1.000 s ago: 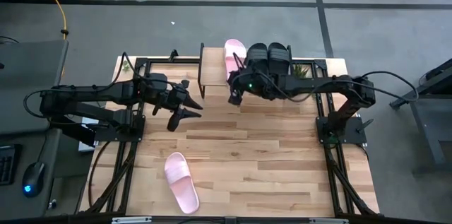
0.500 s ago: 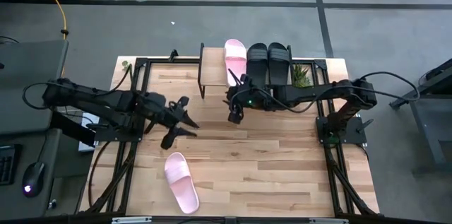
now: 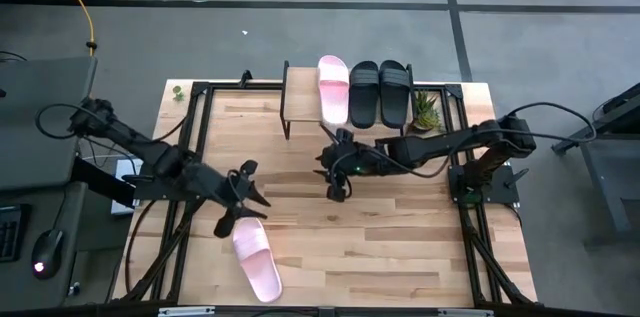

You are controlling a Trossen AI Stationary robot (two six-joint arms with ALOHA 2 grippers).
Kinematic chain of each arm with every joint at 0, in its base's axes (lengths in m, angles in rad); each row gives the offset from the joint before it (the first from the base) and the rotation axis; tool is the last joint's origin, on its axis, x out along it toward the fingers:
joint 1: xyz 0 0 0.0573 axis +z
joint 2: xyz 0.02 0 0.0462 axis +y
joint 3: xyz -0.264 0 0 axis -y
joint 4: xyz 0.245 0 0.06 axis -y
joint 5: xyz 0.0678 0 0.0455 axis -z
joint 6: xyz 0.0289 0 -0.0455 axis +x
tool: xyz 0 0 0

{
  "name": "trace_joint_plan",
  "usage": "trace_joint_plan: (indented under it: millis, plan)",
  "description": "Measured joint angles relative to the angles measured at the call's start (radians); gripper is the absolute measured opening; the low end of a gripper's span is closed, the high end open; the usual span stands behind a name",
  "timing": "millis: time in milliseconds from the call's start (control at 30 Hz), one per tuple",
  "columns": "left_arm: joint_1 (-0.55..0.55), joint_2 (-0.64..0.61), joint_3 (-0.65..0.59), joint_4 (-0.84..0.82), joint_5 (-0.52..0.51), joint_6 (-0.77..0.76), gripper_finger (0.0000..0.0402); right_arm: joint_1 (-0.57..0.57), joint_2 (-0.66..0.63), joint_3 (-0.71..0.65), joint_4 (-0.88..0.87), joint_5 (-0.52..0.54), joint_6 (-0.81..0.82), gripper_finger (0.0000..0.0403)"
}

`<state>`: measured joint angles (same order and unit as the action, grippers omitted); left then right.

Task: Pick and place slides into the shelf
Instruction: Put the pink slipper on the shelf

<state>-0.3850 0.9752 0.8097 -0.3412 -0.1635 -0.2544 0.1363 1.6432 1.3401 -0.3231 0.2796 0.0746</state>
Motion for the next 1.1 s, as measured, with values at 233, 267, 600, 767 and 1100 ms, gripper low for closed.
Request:
trace_joint_plan:
  millis: [233, 267, 600, 767, 1100]
  plan:
    - [-0.126, 0.036, 0.000, -0.002, -0.121, -0.094, 0.0120, 0.035, 0.000, 0.000, -0.003, 0.000, 0.037, 0.0142]
    - [-0.140, 0.042, 0.000, -0.001, -0.125, -0.107, 0.0120, 0.040, 0.000, 0.000, -0.013, 0.000, 0.052, 0.0142]
    - [-0.238, 0.150, 0.000, 0.000, -0.139, -0.244, 0.0120, 0.081, 0.000, 0.000, -0.033, 0.007, 0.083, 0.0142]
    - [-0.273, 0.220, 0.000, 0.001, -0.081, -0.285, 0.0120, 0.088, 0.000, 0.000, -0.032, 0.015, 0.083, 0.0142]
    - [-0.283, 0.306, 0.000, 0.003, -0.066, -0.384, 0.0120, 0.087, 0.000, 0.000, -0.024, 0.057, 0.087, 0.0142]
